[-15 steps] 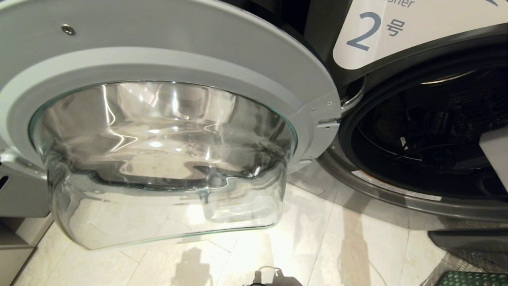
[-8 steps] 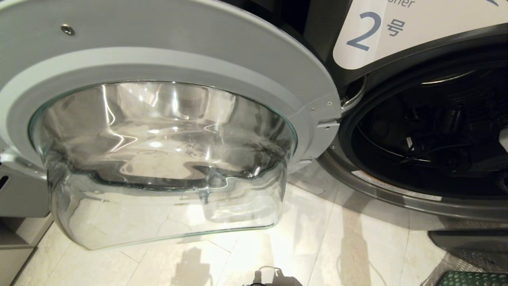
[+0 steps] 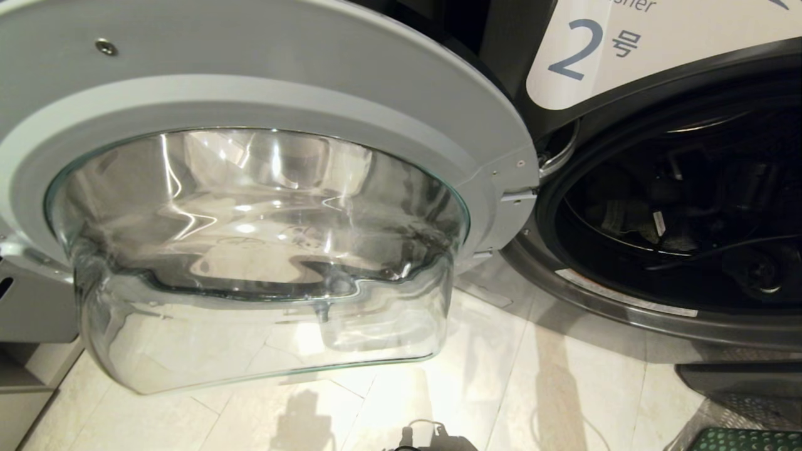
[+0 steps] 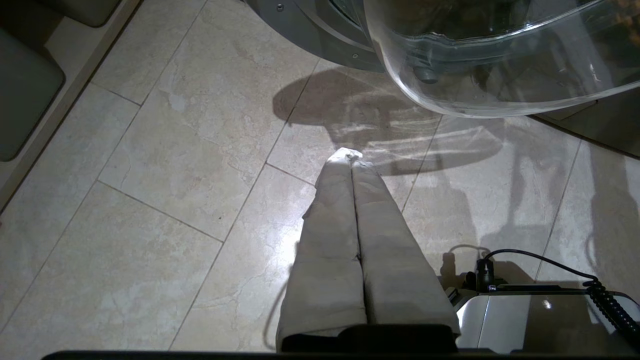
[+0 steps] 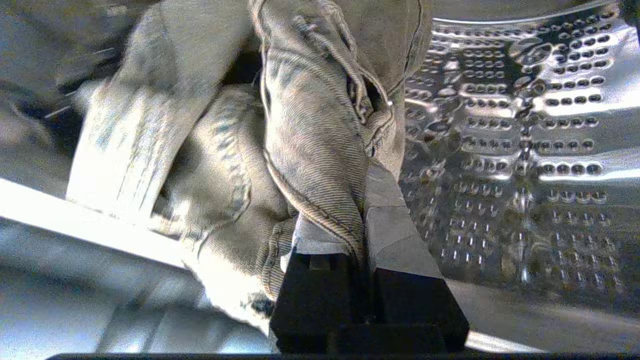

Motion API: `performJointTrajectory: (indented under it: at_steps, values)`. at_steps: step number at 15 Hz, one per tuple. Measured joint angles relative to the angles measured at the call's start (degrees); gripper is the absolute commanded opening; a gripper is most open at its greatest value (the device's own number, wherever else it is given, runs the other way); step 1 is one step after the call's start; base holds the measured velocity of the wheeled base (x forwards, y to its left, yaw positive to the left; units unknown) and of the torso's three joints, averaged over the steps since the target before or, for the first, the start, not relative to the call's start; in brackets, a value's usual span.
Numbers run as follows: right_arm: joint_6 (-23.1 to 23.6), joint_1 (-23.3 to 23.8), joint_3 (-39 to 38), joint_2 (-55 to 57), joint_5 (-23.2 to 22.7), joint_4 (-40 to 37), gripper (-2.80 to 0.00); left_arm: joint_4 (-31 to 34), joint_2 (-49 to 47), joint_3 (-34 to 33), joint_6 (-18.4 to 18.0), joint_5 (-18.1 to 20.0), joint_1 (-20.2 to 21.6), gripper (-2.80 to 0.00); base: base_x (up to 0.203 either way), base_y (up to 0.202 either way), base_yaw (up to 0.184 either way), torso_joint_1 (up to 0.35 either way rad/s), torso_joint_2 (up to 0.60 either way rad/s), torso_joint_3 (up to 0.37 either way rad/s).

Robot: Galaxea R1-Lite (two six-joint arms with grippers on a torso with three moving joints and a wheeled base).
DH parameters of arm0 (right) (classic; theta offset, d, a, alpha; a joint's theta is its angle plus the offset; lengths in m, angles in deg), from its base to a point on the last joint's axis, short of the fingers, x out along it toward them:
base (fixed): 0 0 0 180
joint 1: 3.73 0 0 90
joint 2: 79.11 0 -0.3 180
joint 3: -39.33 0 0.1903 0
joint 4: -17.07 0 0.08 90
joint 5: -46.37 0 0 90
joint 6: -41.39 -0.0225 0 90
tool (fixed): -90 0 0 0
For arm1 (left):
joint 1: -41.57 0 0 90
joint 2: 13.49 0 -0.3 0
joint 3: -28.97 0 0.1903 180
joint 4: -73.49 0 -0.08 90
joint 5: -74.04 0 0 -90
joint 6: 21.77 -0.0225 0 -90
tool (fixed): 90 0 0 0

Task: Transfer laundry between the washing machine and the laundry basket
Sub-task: Pick a cloth and place it into the basket

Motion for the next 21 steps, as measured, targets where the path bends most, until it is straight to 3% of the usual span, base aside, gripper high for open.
performJointTrajectory:
  at_steps: [4,12,21]
  values:
    - [0.5,-2.0,-11.3,-8.9,-3.8,3.1,-2.80,0.0,0.0,0.0,0.0,0.0,0.0,-2.80,0.000,0.000,0.000,0.000,0.00,0.000]
    - [1.4,-5.4,-24.5,-26.0,-6.3,2.8,-2.80,0.0,0.0,0.0,0.0,0.0,0.0,-2.80,0.000,0.000,0.000,0.000,0.00,0.000]
    - [7.4,-6.4,-36.7,-46.4,-7.7,2.6,-2.80,0.0,0.0,0.0,0.0,0.0,0.0,-2.80,0.000,0.000,0.000,0.000,0.00,0.000]
